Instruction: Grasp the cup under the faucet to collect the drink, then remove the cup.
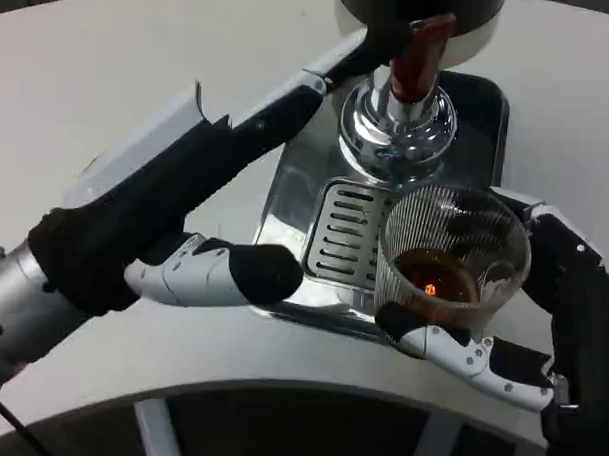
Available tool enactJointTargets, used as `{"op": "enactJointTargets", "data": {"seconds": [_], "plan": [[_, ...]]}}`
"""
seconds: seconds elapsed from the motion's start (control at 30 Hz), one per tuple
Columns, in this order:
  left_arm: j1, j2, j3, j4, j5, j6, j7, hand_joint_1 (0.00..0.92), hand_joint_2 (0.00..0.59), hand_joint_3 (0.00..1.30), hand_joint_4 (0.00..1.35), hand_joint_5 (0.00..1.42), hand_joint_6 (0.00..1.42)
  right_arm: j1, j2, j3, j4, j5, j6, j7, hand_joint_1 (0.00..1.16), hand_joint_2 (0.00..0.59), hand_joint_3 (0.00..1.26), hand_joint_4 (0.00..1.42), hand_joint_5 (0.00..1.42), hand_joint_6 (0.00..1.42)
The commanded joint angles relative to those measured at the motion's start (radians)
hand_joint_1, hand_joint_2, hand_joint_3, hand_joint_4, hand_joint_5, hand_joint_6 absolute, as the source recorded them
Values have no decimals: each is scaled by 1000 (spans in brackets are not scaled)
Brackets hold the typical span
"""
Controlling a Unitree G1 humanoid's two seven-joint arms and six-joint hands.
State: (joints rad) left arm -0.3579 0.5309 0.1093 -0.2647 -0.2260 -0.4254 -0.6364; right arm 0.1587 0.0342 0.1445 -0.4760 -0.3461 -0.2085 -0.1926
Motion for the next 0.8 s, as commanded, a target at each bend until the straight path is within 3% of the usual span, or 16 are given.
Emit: {"op": "enactJointTargets", "data": {"seconds": [0.03, 0.6, 0.8], "plan": [[59, 50, 39, 1, 7, -110, -43, 0, 54, 52, 0, 13, 8, 103, -26, 0, -143, 39, 14, 62, 1021, 128, 807, 824, 939, 813], [275, 176, 106, 1, 13, -396, -112, 0, 50, 61, 0, 11, 0, 296, -100, -56, -371, 138, 76, 210, 1009, 134, 807, 824, 939, 813], [398, 202, 147, 23, 34, -544, -111, 0, 50, 62, 0, 3, 0, 376, -107, -27, -401, 144, 58, 230, 1009, 134, 807, 824, 939, 813]]}}
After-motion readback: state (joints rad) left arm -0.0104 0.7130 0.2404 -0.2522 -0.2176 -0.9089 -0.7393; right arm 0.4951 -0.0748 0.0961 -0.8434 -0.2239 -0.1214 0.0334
